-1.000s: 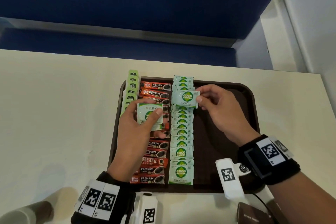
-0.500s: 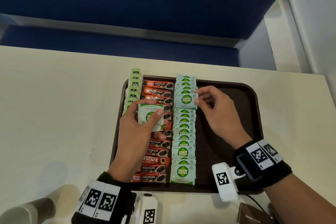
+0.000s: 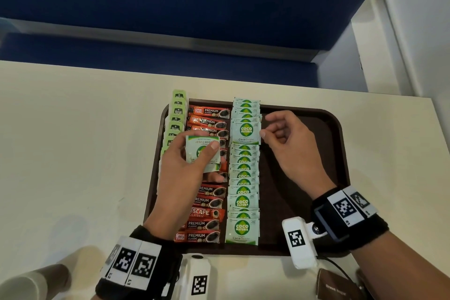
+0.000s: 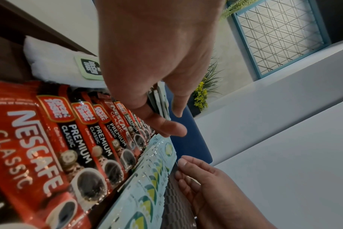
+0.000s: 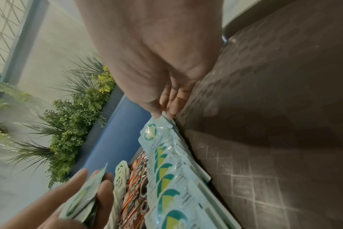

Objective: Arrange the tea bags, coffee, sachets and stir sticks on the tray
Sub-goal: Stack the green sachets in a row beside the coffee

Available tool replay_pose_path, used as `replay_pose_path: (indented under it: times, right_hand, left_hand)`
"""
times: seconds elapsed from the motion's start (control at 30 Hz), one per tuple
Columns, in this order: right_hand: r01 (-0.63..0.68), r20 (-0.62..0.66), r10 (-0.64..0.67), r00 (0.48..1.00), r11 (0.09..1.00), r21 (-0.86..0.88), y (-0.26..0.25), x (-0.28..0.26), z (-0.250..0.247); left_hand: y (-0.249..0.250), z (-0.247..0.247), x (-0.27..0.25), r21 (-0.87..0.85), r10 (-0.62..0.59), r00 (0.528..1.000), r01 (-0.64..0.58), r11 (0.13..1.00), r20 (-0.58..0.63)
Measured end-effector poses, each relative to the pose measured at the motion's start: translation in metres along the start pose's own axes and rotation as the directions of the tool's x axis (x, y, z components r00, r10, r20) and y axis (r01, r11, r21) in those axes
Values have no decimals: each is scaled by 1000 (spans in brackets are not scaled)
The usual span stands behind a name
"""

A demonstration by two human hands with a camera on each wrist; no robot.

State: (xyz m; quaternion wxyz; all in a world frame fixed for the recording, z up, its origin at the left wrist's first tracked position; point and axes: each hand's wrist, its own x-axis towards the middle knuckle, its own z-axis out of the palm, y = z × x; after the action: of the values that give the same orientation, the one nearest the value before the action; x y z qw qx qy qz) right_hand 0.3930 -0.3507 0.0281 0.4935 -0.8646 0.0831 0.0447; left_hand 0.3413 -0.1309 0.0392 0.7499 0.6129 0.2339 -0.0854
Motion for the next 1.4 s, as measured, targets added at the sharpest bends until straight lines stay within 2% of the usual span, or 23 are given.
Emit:
replay_pose_path:
  times: [0.1,0.2,0.3,0.5,0.7,0.83,0.93,1.03,1.17,1.27,1.33,1.4]
  right_hand:
    - [18,-18,-17,1000,999,49,-8,-8,-1]
    - [13,94,-24,995,993,118,-20,-21,-2]
    - [-20,248,-14,969,991,133,-29,-27,-2]
    - [-85,365,18,931,982,169,-36,-23,-6]
    - [-29,417,-67,906,975,220,-39,-21,-18]
    - [105,484,-126,866,992,72,-47,-20,-26]
    - [118,413,-138,900,990,74,-50,-23,-21]
    - [-19,299,-32,954,986,166,-47,-28,-14]
    - [-140,349,40,936,954,265,-35,-37,-11]
    - [-111,191,53,980,946,306,-26,-33,-14]
    - [-37,34,30,999,972,232,-20,-24,-17]
    - [26,-44,-20,999,989,146,-15,-15,-18]
  left_hand:
    - [1,3,1,-144,-63,995,73,987,75]
    - [4,6,-1,-218,-67,987,99,971,149]
    - [4,9,-2,-157,-4,990,26,987,142]
    - [4,8,-5,-14,61,991,-59,998,119]
    - [9,8,-11,-4,-8,992,8,1000,129]
    - [14,8,-13,15,-70,973,68,998,220]
    - [13,10,-16,101,-54,962,28,994,267]
    - [11,10,-17,71,-15,980,1,997,197]
    - [9,6,-20,62,6,993,-13,998,115]
    - [5,0,-24,95,-10,995,1,995,96]
    - [3,-4,-24,110,-6,998,-1,994,58]
    - [1,-8,-24,111,-2,1000,-1,994,30]
